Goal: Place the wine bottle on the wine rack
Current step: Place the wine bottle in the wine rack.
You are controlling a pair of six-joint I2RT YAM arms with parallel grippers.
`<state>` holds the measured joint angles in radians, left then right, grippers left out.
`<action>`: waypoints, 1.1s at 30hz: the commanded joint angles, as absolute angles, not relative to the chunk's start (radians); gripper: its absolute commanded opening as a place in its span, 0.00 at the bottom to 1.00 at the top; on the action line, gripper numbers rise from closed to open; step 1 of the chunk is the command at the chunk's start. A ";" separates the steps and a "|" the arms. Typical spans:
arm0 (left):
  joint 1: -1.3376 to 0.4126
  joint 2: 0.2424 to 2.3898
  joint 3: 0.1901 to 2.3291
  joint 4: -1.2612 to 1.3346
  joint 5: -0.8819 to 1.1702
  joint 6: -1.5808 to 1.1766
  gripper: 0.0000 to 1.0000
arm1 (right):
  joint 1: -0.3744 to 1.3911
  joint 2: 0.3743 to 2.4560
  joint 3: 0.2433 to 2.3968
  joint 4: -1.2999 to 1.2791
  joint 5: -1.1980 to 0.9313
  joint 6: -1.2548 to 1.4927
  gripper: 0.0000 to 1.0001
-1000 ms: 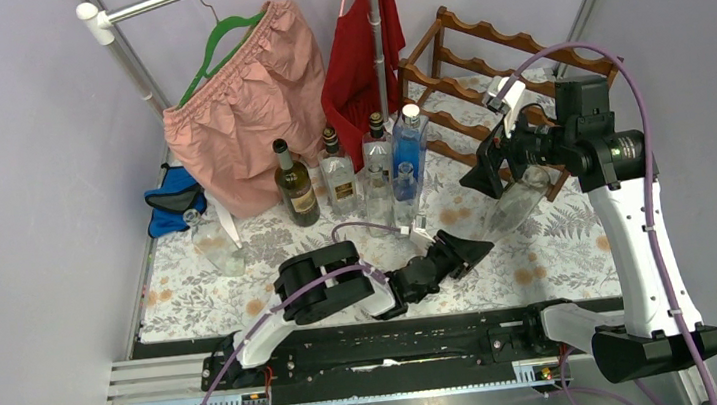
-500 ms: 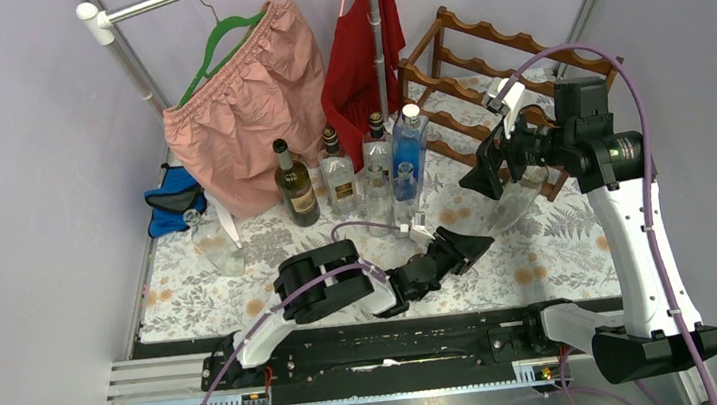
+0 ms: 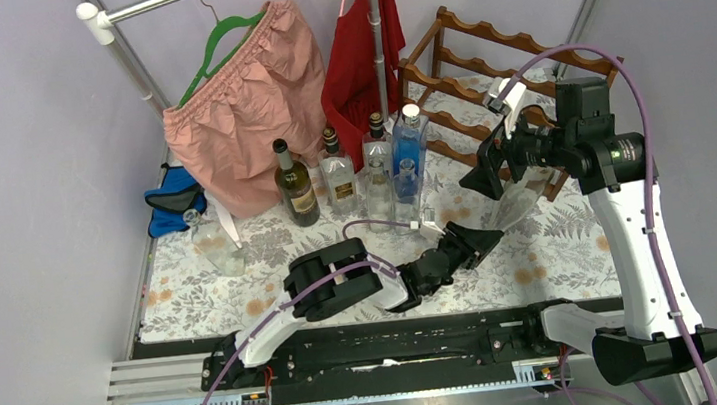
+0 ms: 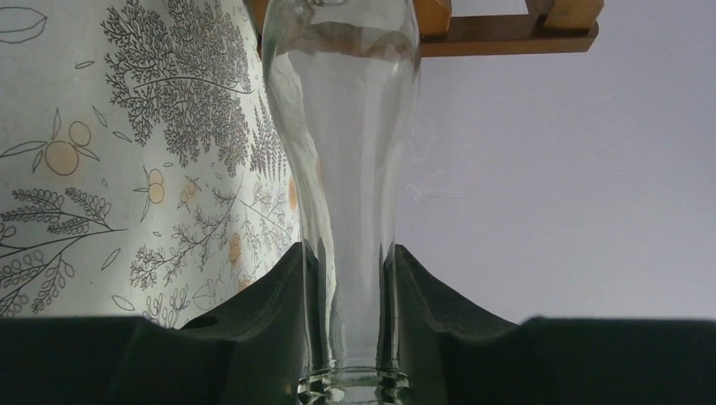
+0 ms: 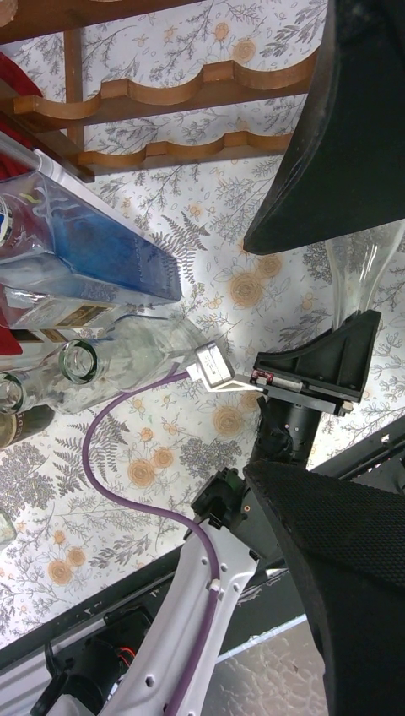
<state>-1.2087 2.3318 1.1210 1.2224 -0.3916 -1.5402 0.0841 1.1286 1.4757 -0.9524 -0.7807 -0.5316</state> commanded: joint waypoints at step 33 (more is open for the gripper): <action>-1.199 2.441 1.455 1.258 -0.597 -1.540 0.00 | 0.075 1.095 1.489 -0.957 -0.784 -0.573 1.00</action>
<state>-1.2331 2.4428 1.3724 1.0481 -0.5461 -1.5429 0.0826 1.1133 1.4757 -0.9565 -0.7792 -0.5461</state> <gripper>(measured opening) 0.426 0.995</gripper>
